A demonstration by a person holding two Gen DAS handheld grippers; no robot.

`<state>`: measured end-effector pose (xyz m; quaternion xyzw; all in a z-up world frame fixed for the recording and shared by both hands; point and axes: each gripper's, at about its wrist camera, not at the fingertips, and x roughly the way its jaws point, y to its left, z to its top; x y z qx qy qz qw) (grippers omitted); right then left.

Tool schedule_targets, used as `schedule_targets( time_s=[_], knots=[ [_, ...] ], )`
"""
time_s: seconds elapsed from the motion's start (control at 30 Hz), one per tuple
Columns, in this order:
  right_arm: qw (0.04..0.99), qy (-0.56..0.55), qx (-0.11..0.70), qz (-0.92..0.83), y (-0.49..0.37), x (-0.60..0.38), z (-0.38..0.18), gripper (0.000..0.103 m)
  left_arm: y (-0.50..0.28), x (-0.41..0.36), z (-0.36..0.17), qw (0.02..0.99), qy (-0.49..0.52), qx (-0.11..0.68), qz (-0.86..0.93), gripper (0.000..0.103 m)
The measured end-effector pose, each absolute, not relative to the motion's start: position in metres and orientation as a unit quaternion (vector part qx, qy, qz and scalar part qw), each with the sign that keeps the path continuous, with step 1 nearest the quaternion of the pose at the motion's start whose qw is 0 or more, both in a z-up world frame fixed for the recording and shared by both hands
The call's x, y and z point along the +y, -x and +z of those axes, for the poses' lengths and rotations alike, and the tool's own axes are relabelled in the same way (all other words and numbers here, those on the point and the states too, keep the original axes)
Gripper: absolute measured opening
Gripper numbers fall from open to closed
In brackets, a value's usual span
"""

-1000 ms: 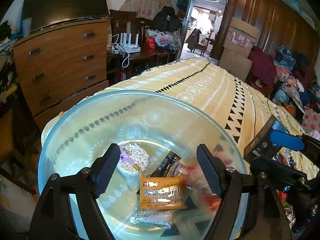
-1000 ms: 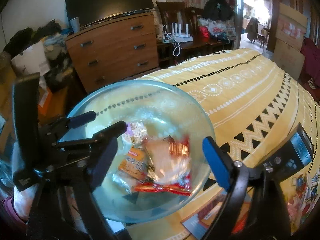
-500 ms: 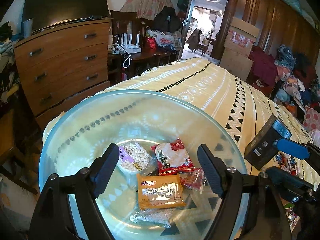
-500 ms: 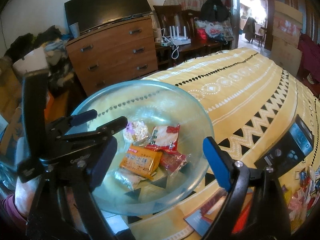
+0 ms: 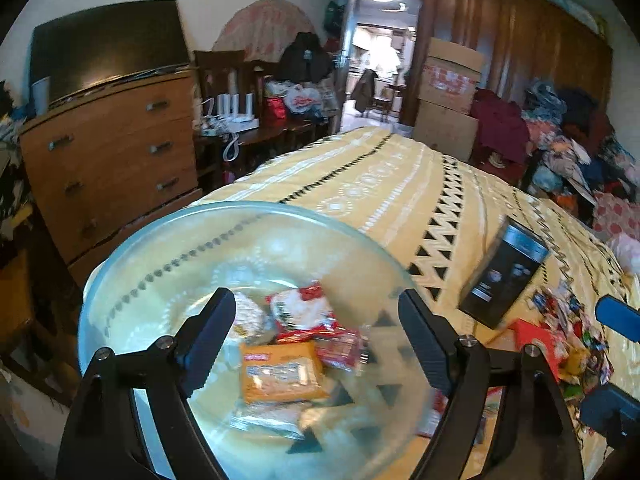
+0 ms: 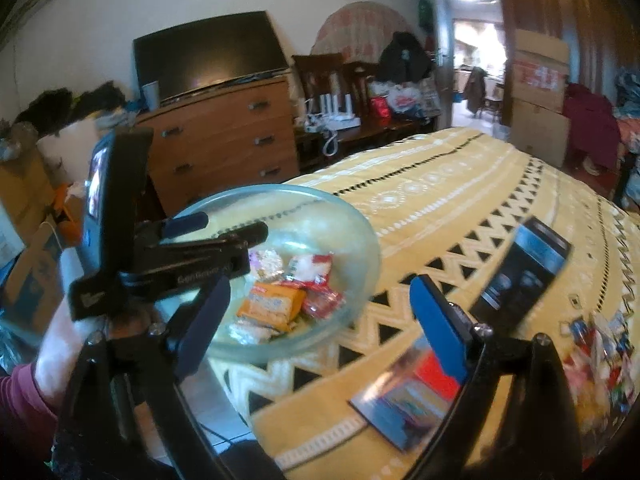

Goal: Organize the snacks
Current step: 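Move both tools back over the snack pile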

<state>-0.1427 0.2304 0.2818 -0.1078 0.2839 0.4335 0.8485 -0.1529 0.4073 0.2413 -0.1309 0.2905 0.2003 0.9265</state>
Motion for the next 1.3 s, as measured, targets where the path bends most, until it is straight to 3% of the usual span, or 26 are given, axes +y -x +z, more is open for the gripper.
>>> schedule_targets(
  time_s=[0.37,0.43,1.3],
  knots=[
    [0.882,0.069,0.289,0.366,0.153,0.135,0.275,0.093,0.14,0.326,0.251,0.94,0.092,0.294,0.144,0.085],
    [0.887,0.062,0.291,0.354,0.155,0.12,0.274,0.093,0.138,0.31,0.252,0.943,0.085,0.294,0.133,0.093],
    [0.928,0.009,0.308,0.209,0.174,-0.05,0.245,0.094,0.106,0.138,0.256,0.95,0.008,0.312,-0.001,0.093]
  ],
)
